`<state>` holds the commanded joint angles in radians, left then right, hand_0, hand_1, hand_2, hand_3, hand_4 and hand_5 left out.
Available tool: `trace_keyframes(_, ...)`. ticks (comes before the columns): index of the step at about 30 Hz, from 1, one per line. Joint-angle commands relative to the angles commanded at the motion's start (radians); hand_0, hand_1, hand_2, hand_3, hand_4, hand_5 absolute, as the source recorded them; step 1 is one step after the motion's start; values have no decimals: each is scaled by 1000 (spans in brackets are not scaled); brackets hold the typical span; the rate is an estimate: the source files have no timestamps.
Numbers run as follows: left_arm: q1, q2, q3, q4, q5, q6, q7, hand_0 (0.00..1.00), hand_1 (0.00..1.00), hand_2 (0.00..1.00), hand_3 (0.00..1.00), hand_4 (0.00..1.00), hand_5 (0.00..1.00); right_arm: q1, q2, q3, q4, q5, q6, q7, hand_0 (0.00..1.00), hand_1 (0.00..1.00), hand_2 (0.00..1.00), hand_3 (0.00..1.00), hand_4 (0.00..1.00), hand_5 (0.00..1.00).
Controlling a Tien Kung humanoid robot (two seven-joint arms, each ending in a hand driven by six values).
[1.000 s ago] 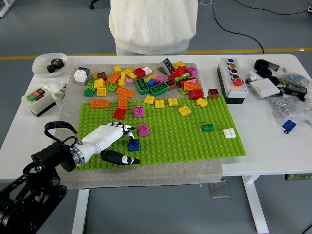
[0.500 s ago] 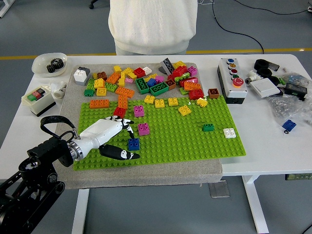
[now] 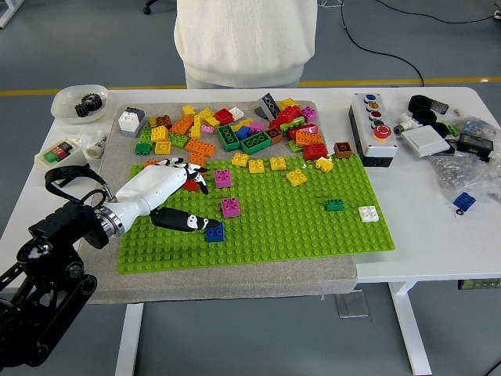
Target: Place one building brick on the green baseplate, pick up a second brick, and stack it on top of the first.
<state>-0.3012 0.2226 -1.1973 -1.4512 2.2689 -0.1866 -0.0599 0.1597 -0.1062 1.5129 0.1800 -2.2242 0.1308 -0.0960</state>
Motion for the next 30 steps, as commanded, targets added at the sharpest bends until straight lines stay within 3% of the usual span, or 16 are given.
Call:
trace_keyframes(2,-10,-2,-16,5,0,-1,9,901,724,833,636,998,666,1,0,2,0,-3,0,-1,742,646,716,606,829,404)
trace_keyframes(3,-13,-3,-23,7,0,-2,10,803,670,751,647,998,609,1,-1,3,0,-4,0,-1,742,645,715,606,829,404)
trace_keyframes(8,-35,-6,-54,28,0,-10,9,803,670,751,647,998,609,3,-2,2,0,-9,-1,0,742,645,715,606,829,404)
trace_keyframes(9,-41,-7,-57,35,0,-14,5,737,646,713,651,998,388,3,-2,2,0,-10,-1,-1,742,645,716,607,829,404)
trace_keyframes(14,-73,-7,-61,76,0,-36,-15,737,646,713,651,998,388,4,-3,0,0,-12,0,-1,742,645,716,607,829,404)
trace_keyframes(15,-81,-8,-58,84,0,-37,-17,710,630,702,751,998,219,4,-3,0,0,-14,0,-1,742,645,715,606,829,404)
trace_keyframes(20,-118,-11,-40,119,0,-55,-14,710,630,702,751,998,219,6,-3,-3,0,-16,1,-1,742,645,715,606,829,404)
trace_keyframes(21,-128,-13,-35,129,0,-57,-13,709,631,706,773,998,151,6,-3,-5,0,-15,1,0,742,645,716,606,829,404)
trace_keyframes(26,-177,-28,-17,179,0,-64,-15,709,631,706,773,998,151,8,-4,-7,0,-20,2,-1,742,645,716,606,829,404)
trace_keyframes(27,-188,-33,-14,191,0,-62,-18,708,633,703,758,998,50,8,-4,-7,0,-21,3,-1,742,645,716,606,829,404)
trace_keyframes(30,-209,-40,-9,214,0,-57,-22,708,633,703,758,998,50,9,-4,-9,0,-21,3,0,742,645,716,606,829,404)
